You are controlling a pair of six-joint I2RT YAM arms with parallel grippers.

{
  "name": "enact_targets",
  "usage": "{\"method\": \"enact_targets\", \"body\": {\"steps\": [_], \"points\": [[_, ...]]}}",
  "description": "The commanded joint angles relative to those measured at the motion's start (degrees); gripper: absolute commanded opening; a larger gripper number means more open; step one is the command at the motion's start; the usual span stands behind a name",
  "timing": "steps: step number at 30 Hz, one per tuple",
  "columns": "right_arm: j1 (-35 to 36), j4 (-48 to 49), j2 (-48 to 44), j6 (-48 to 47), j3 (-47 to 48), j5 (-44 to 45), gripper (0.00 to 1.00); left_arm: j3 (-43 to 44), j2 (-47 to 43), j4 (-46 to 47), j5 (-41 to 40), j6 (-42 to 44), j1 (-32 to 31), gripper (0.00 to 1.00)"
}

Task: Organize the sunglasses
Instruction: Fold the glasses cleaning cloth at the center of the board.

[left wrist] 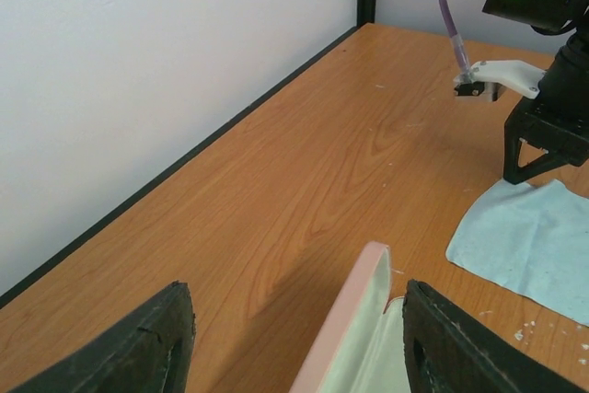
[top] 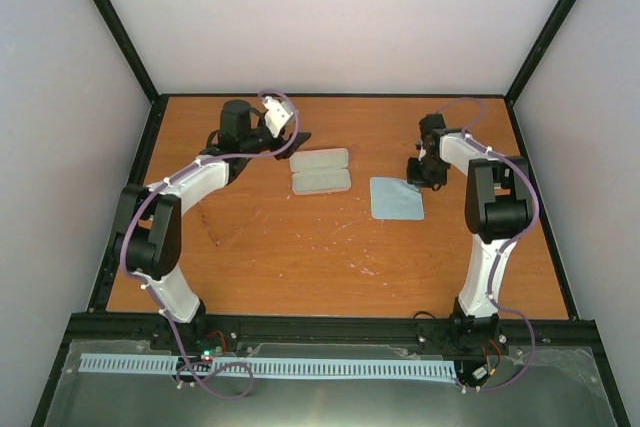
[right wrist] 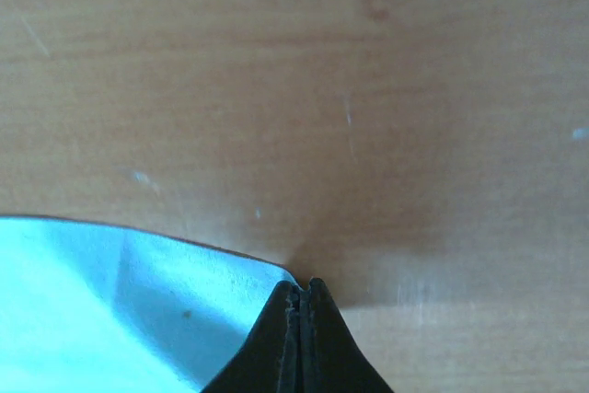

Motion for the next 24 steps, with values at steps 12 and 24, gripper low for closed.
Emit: {"method": "enact_targets", "body": {"steps": [12, 24], "points": [[0.4, 4.4, -10.9, 6.1, -6.2, 8.9, 0.03, 9.2, 7.0, -7.9, 11.6, 4.1, -7.2, 0.61], [0.1, -0.6, -4.8, 5.2, -0.3, -3.9, 0.26, 19.6, 16.4, -15.3, 10.6, 8.7, -10.1, 0.64]]}}
